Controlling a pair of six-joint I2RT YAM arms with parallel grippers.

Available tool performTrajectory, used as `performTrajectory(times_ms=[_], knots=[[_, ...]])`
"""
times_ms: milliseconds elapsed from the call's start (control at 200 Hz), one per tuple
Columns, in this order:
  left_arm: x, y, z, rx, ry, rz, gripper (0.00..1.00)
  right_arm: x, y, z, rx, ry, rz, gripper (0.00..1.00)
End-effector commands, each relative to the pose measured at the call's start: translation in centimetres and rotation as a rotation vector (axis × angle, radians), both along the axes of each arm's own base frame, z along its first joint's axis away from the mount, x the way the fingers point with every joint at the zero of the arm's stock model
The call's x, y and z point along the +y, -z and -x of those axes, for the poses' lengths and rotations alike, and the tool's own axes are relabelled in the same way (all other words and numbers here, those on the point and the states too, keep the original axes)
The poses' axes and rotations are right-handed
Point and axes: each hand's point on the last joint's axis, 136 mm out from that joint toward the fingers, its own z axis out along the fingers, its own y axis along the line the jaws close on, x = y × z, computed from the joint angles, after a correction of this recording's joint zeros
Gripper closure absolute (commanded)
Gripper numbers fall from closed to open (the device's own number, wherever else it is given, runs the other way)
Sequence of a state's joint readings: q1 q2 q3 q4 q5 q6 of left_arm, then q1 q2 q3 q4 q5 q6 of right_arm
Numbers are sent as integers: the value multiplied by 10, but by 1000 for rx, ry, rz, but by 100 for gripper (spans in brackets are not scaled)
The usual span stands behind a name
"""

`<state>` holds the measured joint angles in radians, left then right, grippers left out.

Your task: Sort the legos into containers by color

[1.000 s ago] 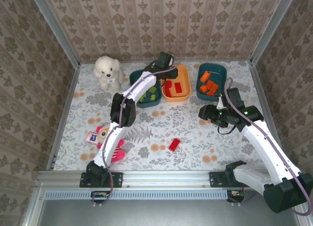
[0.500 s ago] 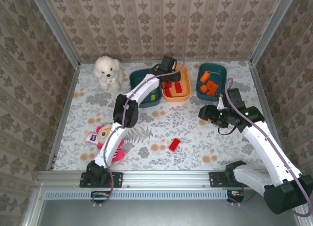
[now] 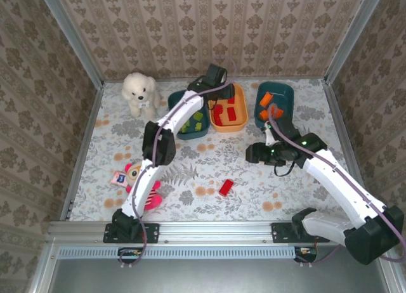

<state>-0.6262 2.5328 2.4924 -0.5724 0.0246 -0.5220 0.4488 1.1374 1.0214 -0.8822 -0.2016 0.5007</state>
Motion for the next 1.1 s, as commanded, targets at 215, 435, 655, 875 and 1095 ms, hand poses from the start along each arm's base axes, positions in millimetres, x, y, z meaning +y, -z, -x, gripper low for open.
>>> performTrajectory(times_ms=[215,435,655,875,1095], knots=[[108,-82,98,52,-153,32,39,31,42,27,265,79,63,29],[172,-19,213,230,-145,-43,37,60,77,44,457,339,56,29],[218,5,300,297,-116,-77,37,101,108,48,514,504,77,26],[252,9,346,291,-135,-57,37,98,132,45,518,586,125,28],[262,-3,353,255,-147,-54,37,108,152,33,513,544,165,43]])
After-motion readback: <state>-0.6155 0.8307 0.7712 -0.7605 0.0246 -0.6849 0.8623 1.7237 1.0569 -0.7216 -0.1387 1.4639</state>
